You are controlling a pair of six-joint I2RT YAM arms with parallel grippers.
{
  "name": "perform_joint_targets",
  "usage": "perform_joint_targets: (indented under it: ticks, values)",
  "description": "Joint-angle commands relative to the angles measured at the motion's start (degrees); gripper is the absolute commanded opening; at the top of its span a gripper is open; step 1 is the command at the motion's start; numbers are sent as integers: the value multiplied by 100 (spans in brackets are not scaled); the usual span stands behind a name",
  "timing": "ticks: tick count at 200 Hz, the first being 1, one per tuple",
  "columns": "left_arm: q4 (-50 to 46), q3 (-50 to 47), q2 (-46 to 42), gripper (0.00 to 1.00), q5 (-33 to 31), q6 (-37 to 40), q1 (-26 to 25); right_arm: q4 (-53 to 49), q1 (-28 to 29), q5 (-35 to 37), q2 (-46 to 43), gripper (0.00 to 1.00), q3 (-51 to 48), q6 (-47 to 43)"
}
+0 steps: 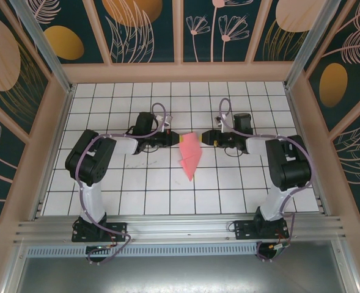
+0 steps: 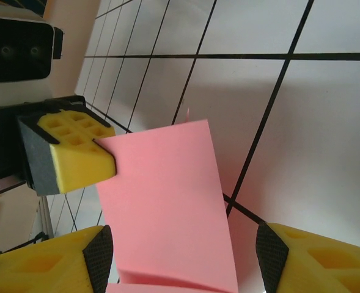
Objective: Fold a paper plane with a square sheet of paper (fold left side to right side)
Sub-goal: Fold the wing for the fifth time at the center of the table.
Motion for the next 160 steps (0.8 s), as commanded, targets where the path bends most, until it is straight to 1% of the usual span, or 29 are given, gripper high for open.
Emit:
perform_joint_targets:
  ticks: [1, 38, 92, 120, 152, 160]
  values:
    - [-23, -40, -89, 0, 346, 252, 21, 430, -19, -502, 246, 66, 168, -274]
    - [91, -57, -19, 0, 425, 203, 18, 598, -18, -877, 637, 61, 293, -294]
    - [219, -30, 116, 0, 521, 104, 19, 586, 94, -1202, 960, 49, 491, -305]
    - [-17, 39, 181, 0, 471, 257, 21, 552, 104, -1136, 943, 40, 527, -309]
    - [-80, 92, 298, 0, 453, 325, 18, 310, 96, -1038, 861, 25, 567, -433]
    - [-119, 102, 313, 3, 427, 355, 18, 222, 96, -981, 821, 22, 573, -481]
